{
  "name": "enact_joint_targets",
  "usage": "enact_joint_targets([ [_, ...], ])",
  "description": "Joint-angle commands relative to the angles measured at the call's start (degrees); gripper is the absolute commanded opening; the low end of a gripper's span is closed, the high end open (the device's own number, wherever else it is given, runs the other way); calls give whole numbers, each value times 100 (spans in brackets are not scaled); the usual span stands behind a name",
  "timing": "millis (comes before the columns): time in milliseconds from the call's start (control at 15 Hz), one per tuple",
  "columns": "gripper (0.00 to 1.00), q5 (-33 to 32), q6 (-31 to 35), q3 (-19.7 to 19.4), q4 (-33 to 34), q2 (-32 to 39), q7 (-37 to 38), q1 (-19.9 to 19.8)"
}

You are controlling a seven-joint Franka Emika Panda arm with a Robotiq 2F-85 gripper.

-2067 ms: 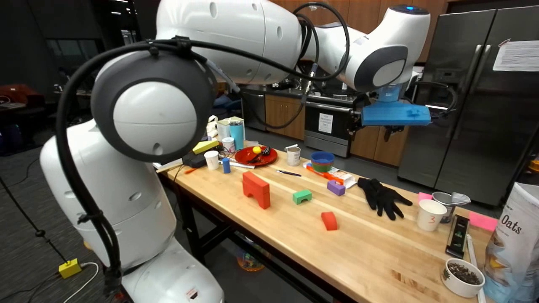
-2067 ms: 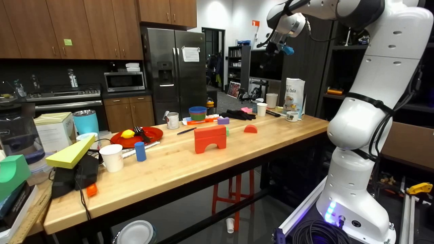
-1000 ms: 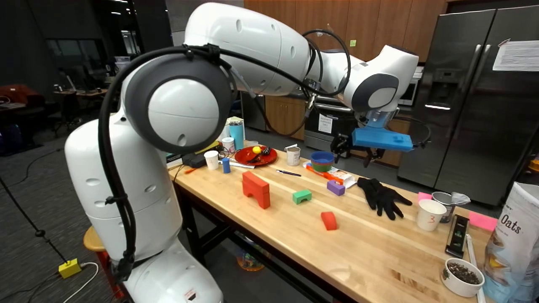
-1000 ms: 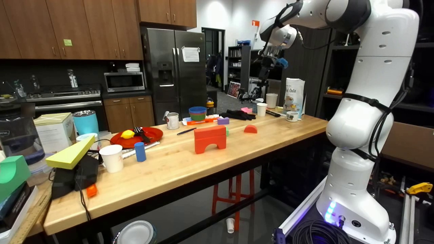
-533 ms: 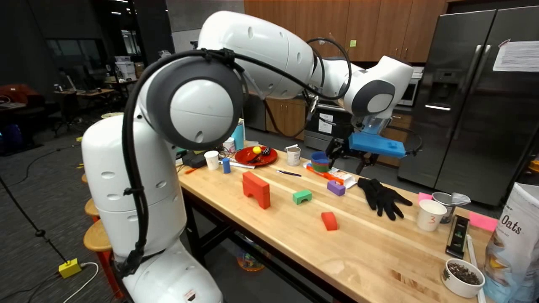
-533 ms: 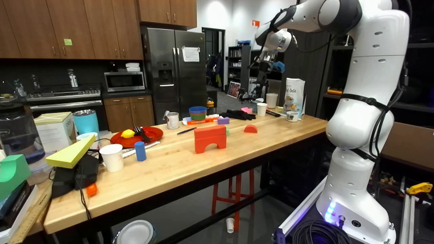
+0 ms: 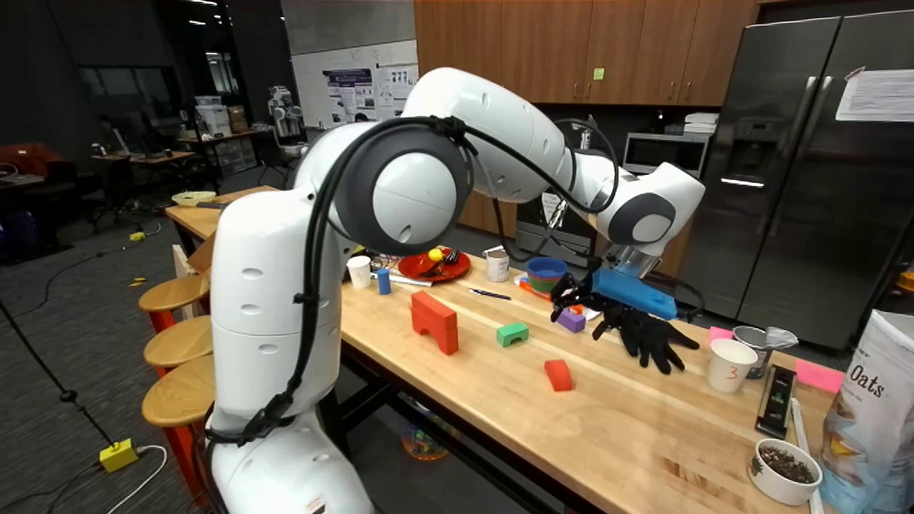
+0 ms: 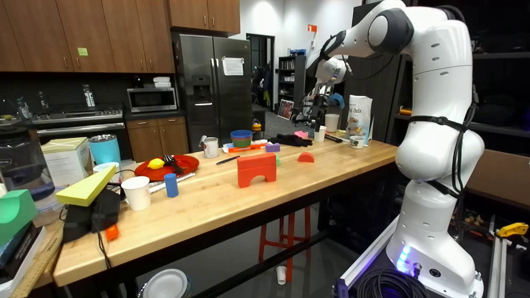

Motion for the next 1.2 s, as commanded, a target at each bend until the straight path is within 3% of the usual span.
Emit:
enact_joint_targets([
  [0, 100, 193, -379, 200, 370, 342, -17, -276],
  [600, 100, 122, -1038, 467, 834, 908, 44, -424],
  [1133, 100, 43, -1135, 519, 904, 1287, 139, -491],
])
